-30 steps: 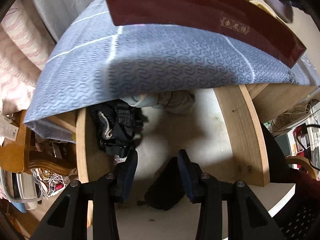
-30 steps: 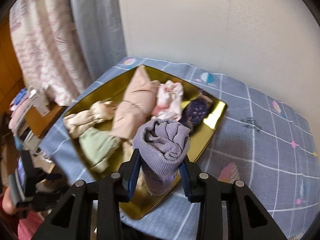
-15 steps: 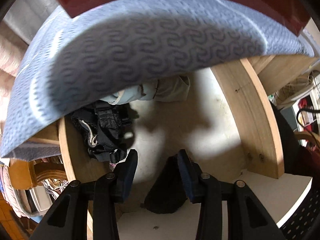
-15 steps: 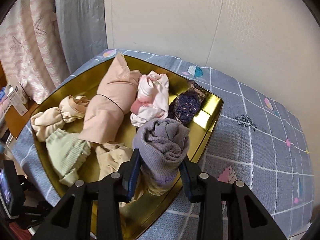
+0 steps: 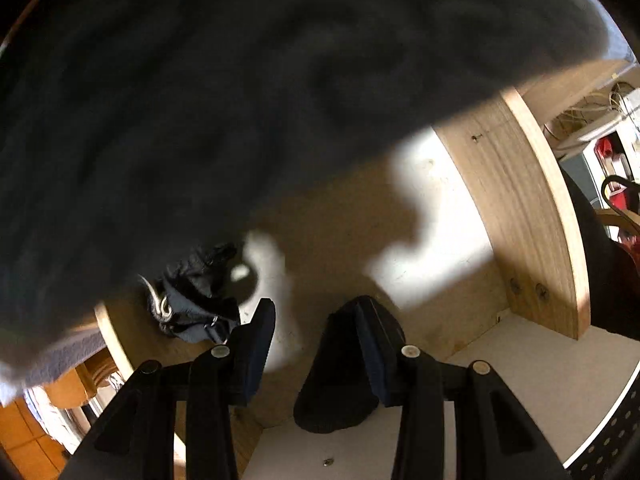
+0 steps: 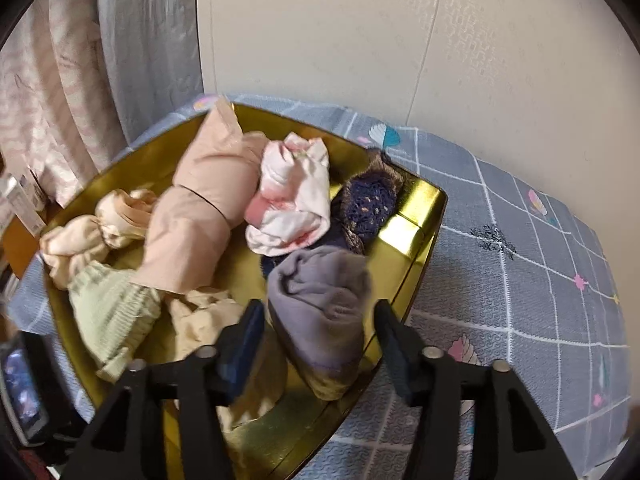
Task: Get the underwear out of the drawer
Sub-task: 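Release the lavender sock into the tray while the left gripper grasps a black cloth under the table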
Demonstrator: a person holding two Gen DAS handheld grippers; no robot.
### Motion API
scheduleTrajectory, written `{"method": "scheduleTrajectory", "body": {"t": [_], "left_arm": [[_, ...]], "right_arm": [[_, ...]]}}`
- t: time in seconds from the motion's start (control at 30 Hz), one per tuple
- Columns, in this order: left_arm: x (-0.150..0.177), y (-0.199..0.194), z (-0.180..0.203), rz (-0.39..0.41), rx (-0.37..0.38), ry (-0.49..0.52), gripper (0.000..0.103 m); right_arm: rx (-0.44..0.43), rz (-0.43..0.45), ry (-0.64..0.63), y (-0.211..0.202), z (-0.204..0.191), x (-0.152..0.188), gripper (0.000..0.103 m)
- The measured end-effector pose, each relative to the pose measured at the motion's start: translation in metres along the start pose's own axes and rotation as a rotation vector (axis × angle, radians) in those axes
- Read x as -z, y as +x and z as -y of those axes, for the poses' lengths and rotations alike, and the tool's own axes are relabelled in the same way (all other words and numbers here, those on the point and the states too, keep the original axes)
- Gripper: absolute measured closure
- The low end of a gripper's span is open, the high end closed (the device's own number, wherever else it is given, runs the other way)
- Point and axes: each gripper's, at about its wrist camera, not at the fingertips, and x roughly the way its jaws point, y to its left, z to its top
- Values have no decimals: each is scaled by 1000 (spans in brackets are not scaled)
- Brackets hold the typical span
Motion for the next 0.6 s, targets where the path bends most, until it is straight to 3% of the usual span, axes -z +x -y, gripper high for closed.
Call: {"method": "scheduleTrajectory", "body": {"t": [0.1,0.3,0.6], "left_arm": [[-2,5,0,-22,16,20,61],[-3,10,-3,-19,40,24,60],[-2,12,11,-25,5,19,54]], "right_arm": [[-2,50,36,-15,4,5,23],[-45,61,108,-41,10,27,22],[-92,102,41,-77,-32,75,22]]}}
